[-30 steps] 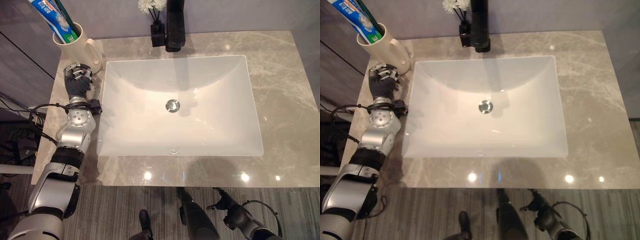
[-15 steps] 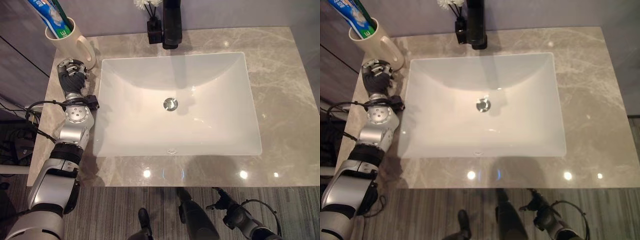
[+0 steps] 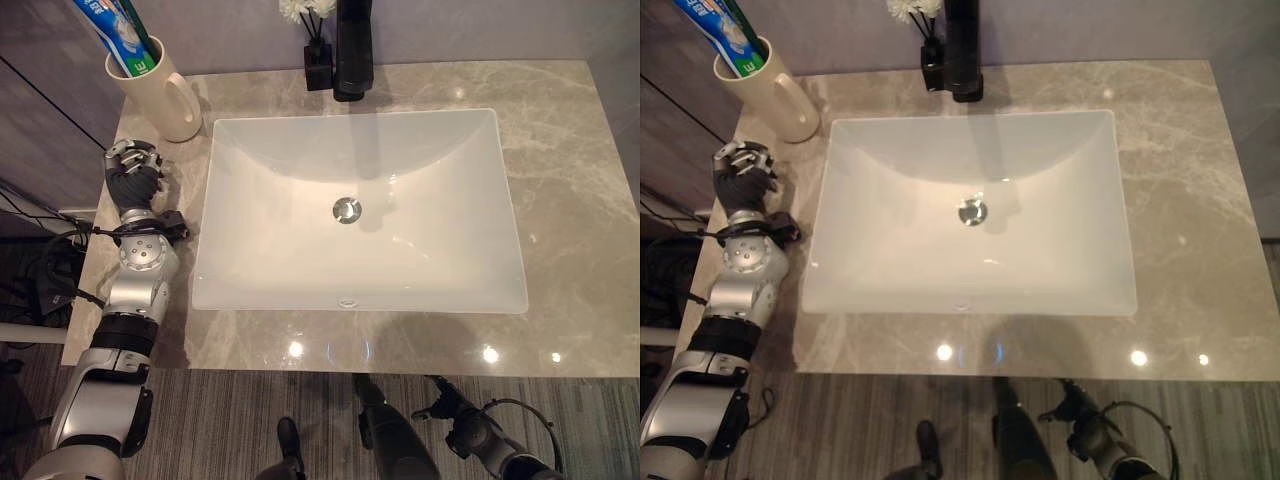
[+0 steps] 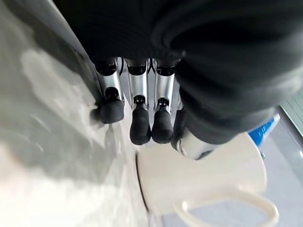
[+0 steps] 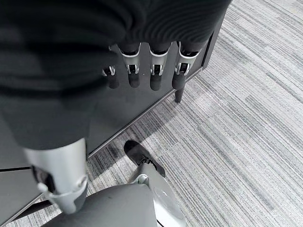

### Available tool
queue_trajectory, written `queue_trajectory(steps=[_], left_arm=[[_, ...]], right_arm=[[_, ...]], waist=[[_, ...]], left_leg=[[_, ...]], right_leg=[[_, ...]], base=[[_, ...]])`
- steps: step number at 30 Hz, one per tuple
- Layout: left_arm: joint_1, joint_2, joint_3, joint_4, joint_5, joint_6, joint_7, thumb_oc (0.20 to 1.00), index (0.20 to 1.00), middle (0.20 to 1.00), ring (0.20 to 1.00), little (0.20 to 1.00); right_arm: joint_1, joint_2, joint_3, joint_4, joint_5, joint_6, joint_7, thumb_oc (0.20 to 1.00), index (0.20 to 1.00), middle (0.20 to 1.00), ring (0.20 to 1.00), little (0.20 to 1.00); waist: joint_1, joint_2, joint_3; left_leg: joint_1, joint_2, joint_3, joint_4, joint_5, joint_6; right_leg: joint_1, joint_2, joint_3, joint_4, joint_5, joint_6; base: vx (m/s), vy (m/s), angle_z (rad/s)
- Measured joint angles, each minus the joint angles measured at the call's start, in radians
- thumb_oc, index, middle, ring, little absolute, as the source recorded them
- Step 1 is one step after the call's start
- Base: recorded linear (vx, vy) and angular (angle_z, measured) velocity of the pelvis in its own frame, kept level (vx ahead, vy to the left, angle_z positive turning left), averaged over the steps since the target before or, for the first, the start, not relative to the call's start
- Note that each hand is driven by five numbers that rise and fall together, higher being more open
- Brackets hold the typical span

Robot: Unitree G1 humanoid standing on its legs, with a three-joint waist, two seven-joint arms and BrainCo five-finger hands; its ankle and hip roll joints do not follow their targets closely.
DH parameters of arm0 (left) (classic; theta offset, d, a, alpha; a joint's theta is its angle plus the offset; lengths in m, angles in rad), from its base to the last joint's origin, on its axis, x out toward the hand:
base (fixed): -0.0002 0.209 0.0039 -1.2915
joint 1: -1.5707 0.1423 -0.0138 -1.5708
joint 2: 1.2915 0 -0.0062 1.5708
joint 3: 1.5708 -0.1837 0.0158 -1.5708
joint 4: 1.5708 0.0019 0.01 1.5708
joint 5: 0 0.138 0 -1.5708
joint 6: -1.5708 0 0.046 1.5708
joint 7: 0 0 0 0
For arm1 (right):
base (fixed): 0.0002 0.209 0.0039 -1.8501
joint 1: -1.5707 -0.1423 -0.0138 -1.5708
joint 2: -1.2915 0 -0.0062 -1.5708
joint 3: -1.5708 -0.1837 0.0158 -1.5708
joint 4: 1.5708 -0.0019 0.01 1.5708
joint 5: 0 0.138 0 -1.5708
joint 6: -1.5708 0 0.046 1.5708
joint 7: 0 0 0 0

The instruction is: Put brush and paste in cup on sink, flatten towel.

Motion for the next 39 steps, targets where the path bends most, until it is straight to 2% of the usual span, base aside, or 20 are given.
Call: queue_trajectory(steps=[3,6,10,16,39], left_arm=[[-0.096,0.004,-0.001,0.109,-0.002,0.000,0.014,0.200,0.200,0.200,0.200,0.200],[-0.129,0.045,-0.015,0.132,-0.004,0.003,0.018,0.200,0.200,0.200,0.200,0.200],[-0.228,0.081,-0.046,0.266,-0.010,0.003,0.021,0.200,0.200,0.200,0.200,0.200],[-0.273,0.087,-0.069,0.273,-0.010,0.006,0.020,0.200,0.200,0.200,0.200,0.200],[-0.325,0.074,-0.089,0.228,-0.011,0.012,0.043,0.200,0.200,0.200,0.200,0.200]], right_arm=[[0.003,0.000,0.001,0.007,0.000,0.000,0.001,1.000,1.000,1.000,1.000,1.000],[0.001,-0.001,0.001,0.004,0.000,0.000,0.001,1.000,1.000,1.000,1.000,1.000],[0.000,-0.001,0.002,0.003,0.002,-0.001,0.001,1.000,1.000,1.000,1.000,1.000],[0.001,-0.001,0.003,-0.002,0.008,-0.018,0.001,1.000,1.000,1.000,1.000,1.000],[0.000,-0.001,0.003,-0.078,0.022,-0.037,0.000,1.000,1.000,1.000,1.000,1.000]], waist=[[0.001,-0.001,0.000],[-0.006,-0.001,0.000],[-0.022,-0.005,0.003],[-0.024,-0.020,0.013],[-0.026,-0.025,0.017]], left_leg=[[-0.017,-0.001,-0.008,0.000,0.001,-0.002],[-0.033,0.000,-0.005,0.001,0.003,-0.004],[-0.042,-0.001,-0.001,0.001,0.003,-0.004],[-0.045,-0.001,0.004,0.001,0.003,-0.004],[-0.062,-0.002,0.033,0.001,0.000,-0.005]], right_leg=[[-0.013,-0.002,-0.004,0.000,0.001,0.002],[-0.032,-0.002,-0.004,0.000,0.005,0.001],[-0.040,-0.002,-0.003,0.000,0.005,0.001],[-0.047,0.001,0.002,0.000,0.002,0.004],[-0.079,0.010,0.030,0.000,0.006,0.006]], base=[[-0.02,0.000,0.06],[0.00,0.000,0.00],[0.00,0.000,0.00],[0.00,-0.003,-0.01],[0.00,-0.009,-0.03]])
